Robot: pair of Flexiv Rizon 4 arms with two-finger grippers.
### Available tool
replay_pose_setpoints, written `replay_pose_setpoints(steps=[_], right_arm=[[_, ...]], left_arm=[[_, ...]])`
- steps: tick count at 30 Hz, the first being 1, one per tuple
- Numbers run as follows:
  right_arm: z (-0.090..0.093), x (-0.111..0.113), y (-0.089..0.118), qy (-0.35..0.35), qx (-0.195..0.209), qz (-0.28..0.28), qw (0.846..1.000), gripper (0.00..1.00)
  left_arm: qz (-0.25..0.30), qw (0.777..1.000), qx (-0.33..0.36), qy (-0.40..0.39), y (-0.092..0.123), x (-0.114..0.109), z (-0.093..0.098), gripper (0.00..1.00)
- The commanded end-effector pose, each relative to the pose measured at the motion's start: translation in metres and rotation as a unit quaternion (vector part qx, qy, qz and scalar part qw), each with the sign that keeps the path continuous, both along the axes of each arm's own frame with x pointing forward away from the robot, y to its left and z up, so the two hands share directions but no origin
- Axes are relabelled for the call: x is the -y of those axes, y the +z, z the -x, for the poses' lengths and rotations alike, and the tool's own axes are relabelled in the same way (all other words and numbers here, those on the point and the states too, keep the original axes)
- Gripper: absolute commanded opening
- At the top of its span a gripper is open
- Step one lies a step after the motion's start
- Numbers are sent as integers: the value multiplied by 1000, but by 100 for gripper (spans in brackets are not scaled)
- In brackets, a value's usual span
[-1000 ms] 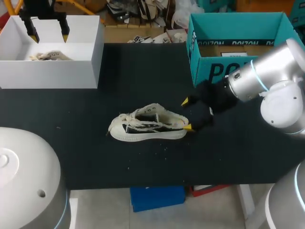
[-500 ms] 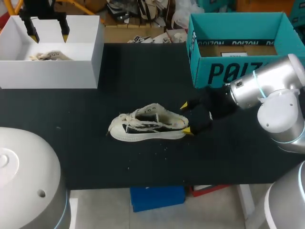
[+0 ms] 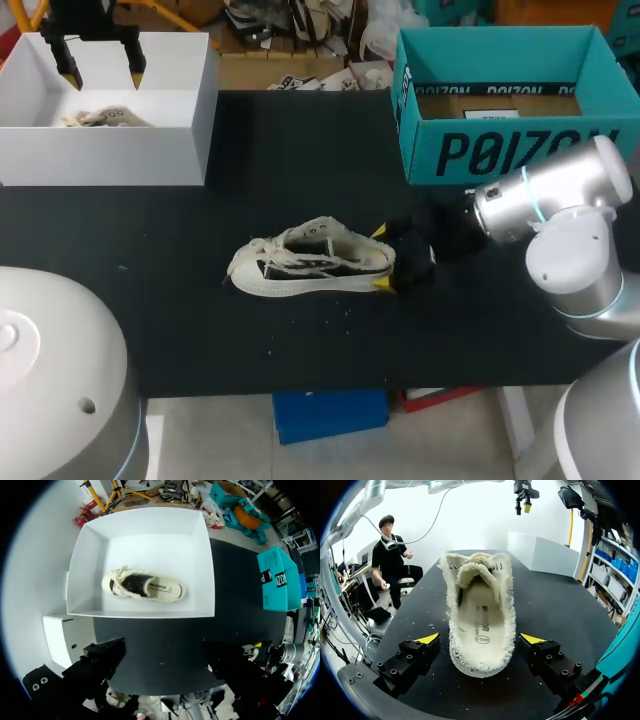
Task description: Take the shoe out of the shoebox, open the shoe tongue, remove and reinsert the insole, then place the shoe into the shoebox
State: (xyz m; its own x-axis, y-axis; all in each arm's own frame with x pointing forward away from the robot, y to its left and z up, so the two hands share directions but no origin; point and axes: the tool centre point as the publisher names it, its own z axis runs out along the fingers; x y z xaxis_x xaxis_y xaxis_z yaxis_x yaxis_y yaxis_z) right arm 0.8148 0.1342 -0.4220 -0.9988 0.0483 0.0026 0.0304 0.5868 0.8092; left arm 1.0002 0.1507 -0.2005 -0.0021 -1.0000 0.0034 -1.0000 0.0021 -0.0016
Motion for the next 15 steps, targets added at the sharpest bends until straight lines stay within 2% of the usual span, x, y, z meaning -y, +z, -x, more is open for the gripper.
replay_pose_setpoints(steps=[1, 15], right_arm=[[0, -4, -9, -4, 2, -4, 1000, 100], [-6, -13, -14, -2, 3, -15, 1000, 100]], left_arm=[[-1, 1000, -1, 1, 1, 0, 0, 100], [-1, 1000, -1, 1, 1, 0, 0, 100]])
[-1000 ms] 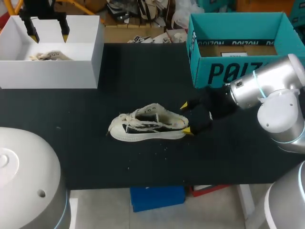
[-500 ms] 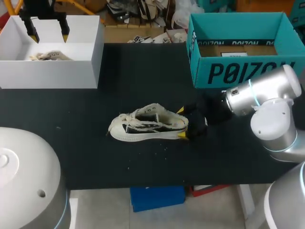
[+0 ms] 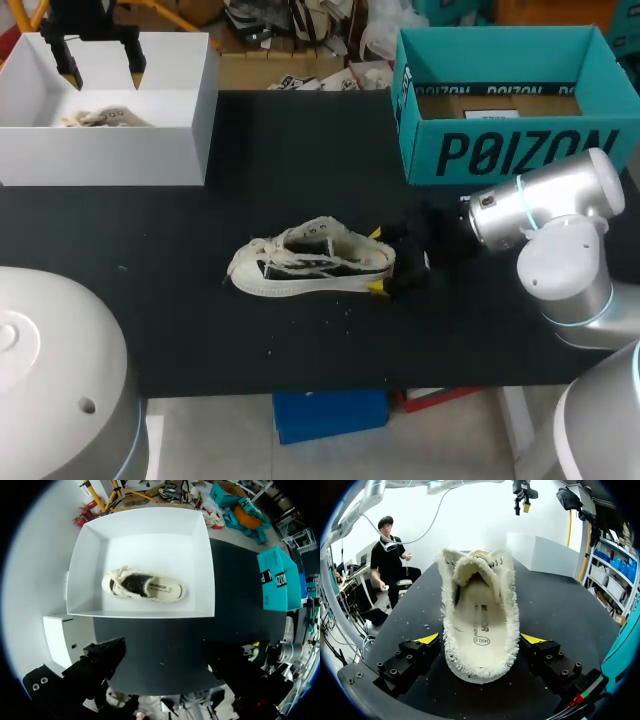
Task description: Take the shoe out of the shoebox, open the shoe tongue, remove and reinsert the insole, then place the shoe into the shoebox
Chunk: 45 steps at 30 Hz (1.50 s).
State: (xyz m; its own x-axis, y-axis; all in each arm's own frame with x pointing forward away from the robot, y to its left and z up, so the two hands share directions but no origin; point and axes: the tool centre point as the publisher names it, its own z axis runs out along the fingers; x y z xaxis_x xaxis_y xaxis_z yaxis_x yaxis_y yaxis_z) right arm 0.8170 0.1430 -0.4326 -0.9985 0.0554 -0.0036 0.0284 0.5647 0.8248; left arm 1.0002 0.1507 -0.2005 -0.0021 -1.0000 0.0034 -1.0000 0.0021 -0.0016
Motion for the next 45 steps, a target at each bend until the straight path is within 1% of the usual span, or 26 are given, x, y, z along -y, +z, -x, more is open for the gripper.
replay_pose_setpoints(steps=[1, 2, 4, 5, 10, 12, 14, 17, 21, 23, 27, 31, 45], right_arm=[[-4, -4, -5, 5, -1, -2, 1000, 100], [-4, -5, -6, 7, -2, -3, 1000, 100], [-3, -7, -10, 16, -6, -5, 1000, 40], [-3, -8, -13, 21, -8, -7, 1000, 1], [-3, -8, -13, 21, -8, -7, 1000, 0], [-3, -8, -13, 21, -8, -7, 1000, 0], [-3, -8, -13, 21, -8, -7, 1000, 0], [-3, -8, -13, 21, -8, -7, 1000, 0], [-3, -8, -13, 21, -8, -7, 1000, 0], [-3, -8, -13, 21, -8, -7, 1000, 0], [-3, -8, -13, 21, -8, -7, 1000, 0], [-3, -8, -13, 21, -8, -7, 1000, 0], [-3, -8, -13, 21, -8, -7, 1000, 0]], left_arm=[[-1, 1000, -1, 1, 1, 0, 0, 100], [-1, 1000, -1, 1, 1, 0, 0, 100], [-1, 1000, -1, 1, 1, 0, 0, 100], [-1, 1000, -1, 1, 1, 0, 0, 100], [-1, 1000, -1, 1, 1, 0, 0, 100], [-14, 1000, 15, -7, 9, 6, 2, 100], [-31, 999, 23, 11, 18, 13, 5, 100], [-36, 998, 37, 21, 32, 28, 13, 100], [-46, 997, 53, 29, 43, 53, 30, 100], [-47, 997, 59, 25, 45, 66, 41, 100], [-41, 997, 60, 17, 43, 94, 68, 100], [-17, 999, 41, 2, 36, 118, 97, 100], [-17, 999, 41, 2, 36, 118, 97, 100]])
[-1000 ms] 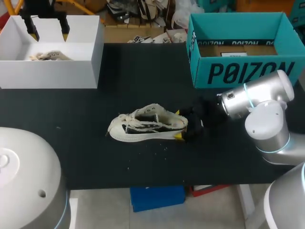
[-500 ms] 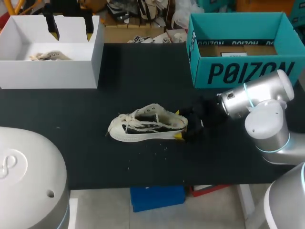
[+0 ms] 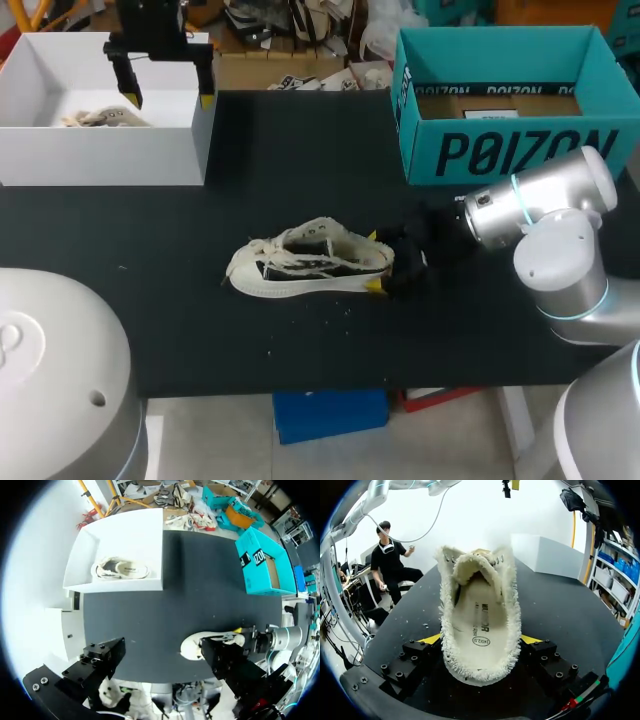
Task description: Take the shoe out of the shoebox, open the shoe tongue, remove and reinsert the insole, then place the shoe into the shoebox
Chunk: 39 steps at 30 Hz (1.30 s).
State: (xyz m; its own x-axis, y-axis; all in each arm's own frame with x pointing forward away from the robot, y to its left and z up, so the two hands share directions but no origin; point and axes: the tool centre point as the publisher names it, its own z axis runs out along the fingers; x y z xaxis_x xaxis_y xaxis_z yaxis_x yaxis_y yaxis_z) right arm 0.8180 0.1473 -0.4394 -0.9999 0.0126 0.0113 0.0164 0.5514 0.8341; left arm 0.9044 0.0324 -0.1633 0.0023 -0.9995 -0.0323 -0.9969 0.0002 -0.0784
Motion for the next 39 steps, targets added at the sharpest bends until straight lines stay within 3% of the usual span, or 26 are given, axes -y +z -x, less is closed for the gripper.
replay_pose_setpoints(steps=[1, 6, 22, 39], right_arm=[[-2, -3, -6, -1, 0, 1, 1000, 0], [-2, -3, -6, -1, 0, 1, 1000, 0], [-2, -3, -6, -1, 0, 1, 1000, 0], [-2, -3, -6, -1, 0, 1, 1000, 0]], left_arm=[[1, 1000, 3, 0, -1, 0, 1, 100], [-4, 999, -8, 32, -6, 5, -3, 100], [-23, 998, -50, 1, -60, 83, 59, 100], [-80, 994, -62, -50, -111, 171, 96, 100]])
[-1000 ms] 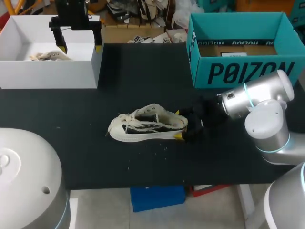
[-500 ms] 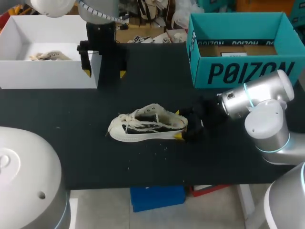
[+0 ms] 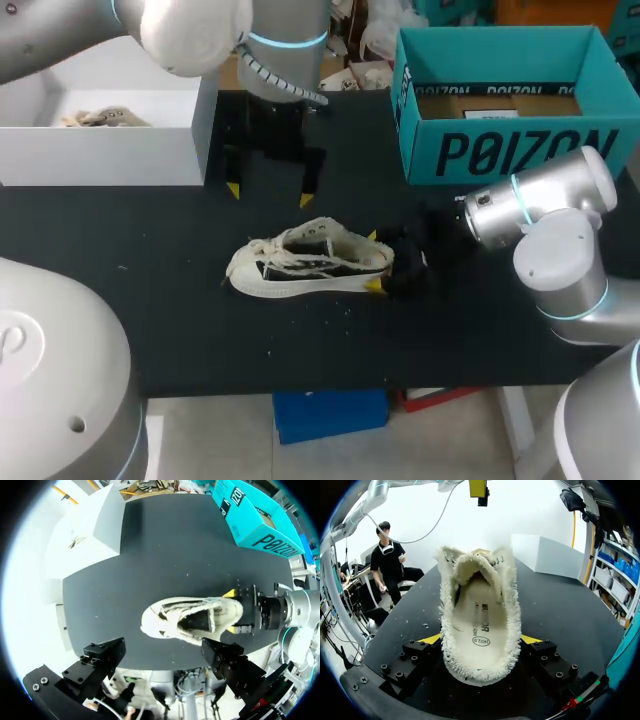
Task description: Take the shoe out of the shoebox, open the shoe tongue, remove and reinsert the insole, then place the shoe into the shoebox
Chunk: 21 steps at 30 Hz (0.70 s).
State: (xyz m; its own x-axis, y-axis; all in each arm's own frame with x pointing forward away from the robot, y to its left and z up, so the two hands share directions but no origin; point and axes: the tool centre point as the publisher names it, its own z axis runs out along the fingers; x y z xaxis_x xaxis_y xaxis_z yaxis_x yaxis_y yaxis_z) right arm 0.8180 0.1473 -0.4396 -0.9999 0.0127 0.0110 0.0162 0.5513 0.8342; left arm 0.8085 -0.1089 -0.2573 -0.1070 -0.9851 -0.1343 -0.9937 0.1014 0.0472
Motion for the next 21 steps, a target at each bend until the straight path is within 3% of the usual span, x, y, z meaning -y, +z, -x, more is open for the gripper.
replay_pose_setpoints(steps=[1, 12, 21], right_arm=[[-2, -3, -6, 0, -1, 1, 1000, 0], [-2, -3, -6, 0, -1, 1, 1000, 0], [-2, -3, -6, 0, -1, 1, 1000, 0]], left_arm=[[-27, 1000, -3, -2, -20, 33, 1, 100], [-49, 998, -17, -20, -61, 73, 14, 100], [-71, 997, -8, -17, -89, 86, 14, 100]])
